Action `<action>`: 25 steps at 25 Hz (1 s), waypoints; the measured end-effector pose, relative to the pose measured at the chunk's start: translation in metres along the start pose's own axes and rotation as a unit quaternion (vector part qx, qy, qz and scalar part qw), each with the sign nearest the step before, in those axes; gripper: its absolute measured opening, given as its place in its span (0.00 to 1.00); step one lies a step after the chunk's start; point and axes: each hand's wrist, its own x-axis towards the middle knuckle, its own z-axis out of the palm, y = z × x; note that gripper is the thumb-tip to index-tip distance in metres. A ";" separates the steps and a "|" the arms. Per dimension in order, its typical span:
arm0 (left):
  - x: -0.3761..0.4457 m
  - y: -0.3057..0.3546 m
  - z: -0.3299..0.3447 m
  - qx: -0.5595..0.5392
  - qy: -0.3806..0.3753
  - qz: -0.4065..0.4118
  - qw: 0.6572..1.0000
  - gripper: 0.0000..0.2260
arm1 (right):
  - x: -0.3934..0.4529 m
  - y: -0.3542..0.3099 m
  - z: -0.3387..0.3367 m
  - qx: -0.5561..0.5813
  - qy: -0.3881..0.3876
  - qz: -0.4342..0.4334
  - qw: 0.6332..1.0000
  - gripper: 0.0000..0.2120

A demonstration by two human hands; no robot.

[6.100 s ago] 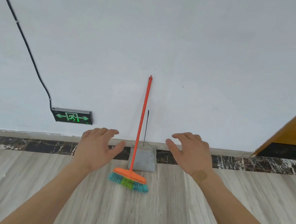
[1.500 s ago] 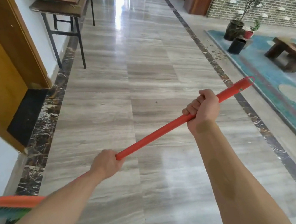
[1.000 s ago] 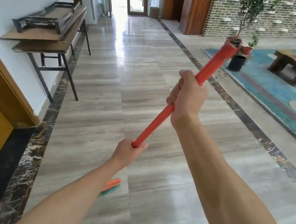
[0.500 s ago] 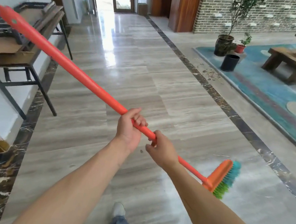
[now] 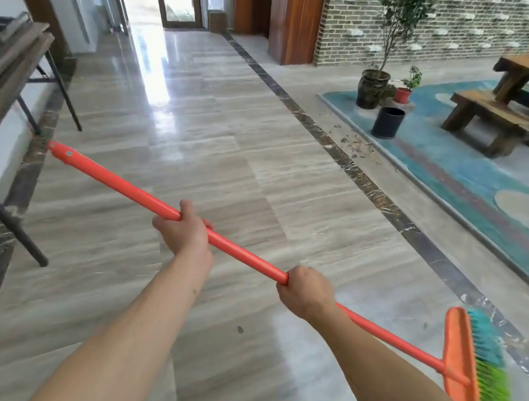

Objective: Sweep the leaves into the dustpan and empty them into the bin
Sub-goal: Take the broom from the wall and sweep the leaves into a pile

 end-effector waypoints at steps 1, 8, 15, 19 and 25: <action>0.017 -0.005 0.016 0.073 0.018 0.093 0.993 0.18 | 0.021 0.002 -0.002 -0.009 0.004 -0.002 1.000 0.14; 0.138 -0.061 0.135 0.575 -0.113 0.549 0.596 0.21 | 0.207 0.061 -0.038 -0.072 0.031 -0.033 0.996 0.15; 0.164 -0.063 0.317 0.812 -0.358 0.355 0.294 0.19 | 0.393 0.166 -0.093 -0.063 0.161 0.121 0.978 0.14; 0.167 -0.106 0.380 0.803 -0.361 0.300 0.366 0.16 | 0.476 0.183 -0.125 0.310 0.124 0.271 0.903 0.38; 0.227 -0.165 0.444 0.811 -0.366 0.239 0.388 0.16 | 0.612 0.182 -0.131 0.775 0.110 0.348 0.515 0.28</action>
